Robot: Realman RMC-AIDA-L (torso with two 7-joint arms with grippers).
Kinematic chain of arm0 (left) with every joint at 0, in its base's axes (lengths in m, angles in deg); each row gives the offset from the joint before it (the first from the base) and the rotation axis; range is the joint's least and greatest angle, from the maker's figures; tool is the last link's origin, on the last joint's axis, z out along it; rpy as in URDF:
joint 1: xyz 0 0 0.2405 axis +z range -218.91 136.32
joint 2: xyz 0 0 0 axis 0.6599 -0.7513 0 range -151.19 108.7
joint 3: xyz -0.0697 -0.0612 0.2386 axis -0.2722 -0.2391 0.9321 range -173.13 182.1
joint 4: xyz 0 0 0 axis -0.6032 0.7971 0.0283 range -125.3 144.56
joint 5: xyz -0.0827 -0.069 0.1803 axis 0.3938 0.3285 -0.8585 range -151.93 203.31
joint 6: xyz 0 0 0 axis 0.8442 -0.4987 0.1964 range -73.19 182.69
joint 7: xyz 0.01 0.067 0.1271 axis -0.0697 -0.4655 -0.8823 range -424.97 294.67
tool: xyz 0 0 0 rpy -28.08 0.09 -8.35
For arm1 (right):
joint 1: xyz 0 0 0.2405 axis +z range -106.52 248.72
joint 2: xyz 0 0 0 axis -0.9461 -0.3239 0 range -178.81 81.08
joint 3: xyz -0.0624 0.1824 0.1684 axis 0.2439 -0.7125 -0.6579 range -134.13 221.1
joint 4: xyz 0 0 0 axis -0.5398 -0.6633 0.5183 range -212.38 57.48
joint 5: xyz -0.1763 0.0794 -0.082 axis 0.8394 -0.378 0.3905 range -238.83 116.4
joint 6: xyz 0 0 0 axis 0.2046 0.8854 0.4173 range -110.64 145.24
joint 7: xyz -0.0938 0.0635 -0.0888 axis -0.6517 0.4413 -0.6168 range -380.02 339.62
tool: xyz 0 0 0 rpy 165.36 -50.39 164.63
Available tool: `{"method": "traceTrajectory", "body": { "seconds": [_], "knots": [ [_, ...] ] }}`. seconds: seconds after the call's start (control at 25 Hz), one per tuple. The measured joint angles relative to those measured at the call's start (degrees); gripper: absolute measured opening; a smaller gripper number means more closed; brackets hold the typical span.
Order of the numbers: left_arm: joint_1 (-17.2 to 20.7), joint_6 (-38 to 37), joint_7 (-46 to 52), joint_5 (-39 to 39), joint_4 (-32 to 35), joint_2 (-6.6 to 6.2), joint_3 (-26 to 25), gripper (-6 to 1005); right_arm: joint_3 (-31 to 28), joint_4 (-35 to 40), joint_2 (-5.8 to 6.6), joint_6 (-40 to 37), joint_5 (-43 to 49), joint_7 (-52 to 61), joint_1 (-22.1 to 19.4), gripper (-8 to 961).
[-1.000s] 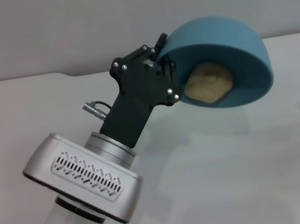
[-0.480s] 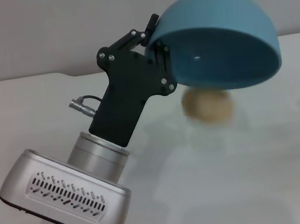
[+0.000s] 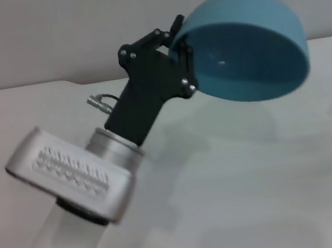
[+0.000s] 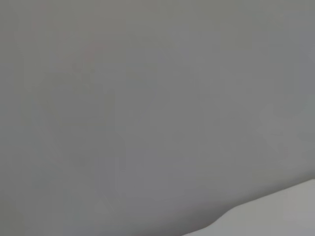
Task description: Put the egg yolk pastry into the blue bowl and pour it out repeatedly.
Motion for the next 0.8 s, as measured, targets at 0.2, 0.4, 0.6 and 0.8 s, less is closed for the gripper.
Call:
{"method": "traceTrajectory", "body": {
  "seconds": [0.2, 0.4, 0.6, 0.8],
  "knots": [
    [-0.8, 6.82, 5.72, 0.04, 0.83, -0.18, -6.9, 14, 0.11, -0.02, -0.25, 0.07, 0.06, -1.74, 0.88, 503],
    [-1.12, 12.9, 5.96, 0.03, -0.39, -0.41, -11.36, 14, 1.01, -0.73, -0.33, 0.87, 0.5, -1.93, 2.2, 506],
    [-1.1, 31.07, 5.61, -0.09, -6.11, -0.67, -23.34, 14, 3.78, -2.78, 0.06, 1.3, 2.14, -1.93, 4.56, 508],
    [-3.18, 61.53, 5.57, -0.45, -11.29, -0.92, -45.9, 14, 9.38, -3.64, -0.47, 3.71, 11.05, -1.54, 9.63, 511]
  ]
}}
